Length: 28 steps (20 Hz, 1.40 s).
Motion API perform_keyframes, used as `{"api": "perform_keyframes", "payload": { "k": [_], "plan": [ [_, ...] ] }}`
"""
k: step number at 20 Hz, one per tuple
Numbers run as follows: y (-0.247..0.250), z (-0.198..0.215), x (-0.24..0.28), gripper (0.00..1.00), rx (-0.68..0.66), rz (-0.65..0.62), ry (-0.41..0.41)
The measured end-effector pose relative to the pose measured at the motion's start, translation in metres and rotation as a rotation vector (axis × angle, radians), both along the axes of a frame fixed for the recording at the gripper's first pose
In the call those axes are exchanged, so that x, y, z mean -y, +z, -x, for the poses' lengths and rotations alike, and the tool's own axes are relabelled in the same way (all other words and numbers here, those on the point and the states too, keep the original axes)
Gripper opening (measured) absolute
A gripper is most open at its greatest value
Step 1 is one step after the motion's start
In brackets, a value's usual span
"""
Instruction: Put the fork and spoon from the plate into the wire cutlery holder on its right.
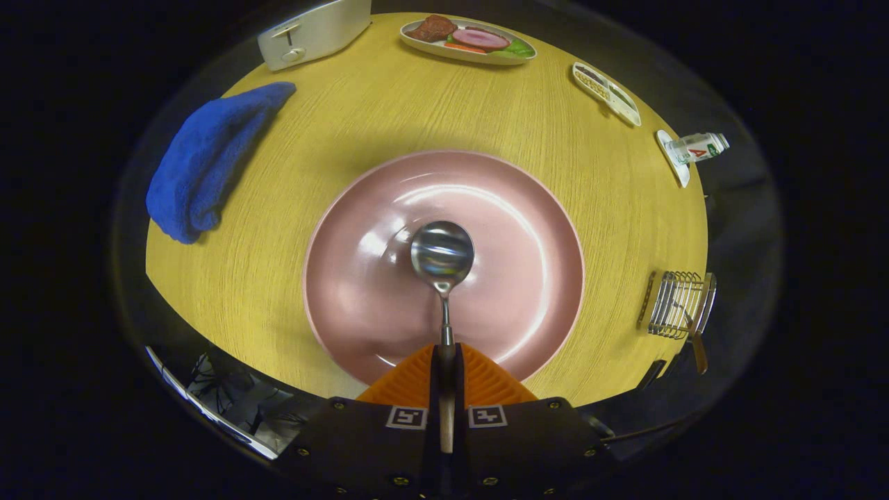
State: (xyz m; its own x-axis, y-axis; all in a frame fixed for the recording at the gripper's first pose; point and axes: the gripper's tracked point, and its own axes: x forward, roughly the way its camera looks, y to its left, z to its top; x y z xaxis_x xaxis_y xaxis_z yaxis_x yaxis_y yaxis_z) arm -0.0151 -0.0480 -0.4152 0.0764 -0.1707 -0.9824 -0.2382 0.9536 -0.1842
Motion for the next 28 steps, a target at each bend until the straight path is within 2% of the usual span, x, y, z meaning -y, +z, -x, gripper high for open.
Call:
{"api": "perform_keyframes", "payload": {
  "k": [5, 8, 15, 20, 28],
  "plan": [
    [0.021, -0.01, 0.015, 0.07, 0.028, 0.056, 0.001],
    [0.041, -0.015, 0.033, 0.07, 0.03, 0.147, 0.027],
    [0.075, -0.029, 0.045, 0.07, 0.083, 0.191, -0.009],
    [0.104, -0.034, 0.068, 0.07, 0.127, 0.206, -0.092],
    [0.133, -0.03, 0.158, 0.07, 0.133, 0.27, -0.298]
  ]
}}
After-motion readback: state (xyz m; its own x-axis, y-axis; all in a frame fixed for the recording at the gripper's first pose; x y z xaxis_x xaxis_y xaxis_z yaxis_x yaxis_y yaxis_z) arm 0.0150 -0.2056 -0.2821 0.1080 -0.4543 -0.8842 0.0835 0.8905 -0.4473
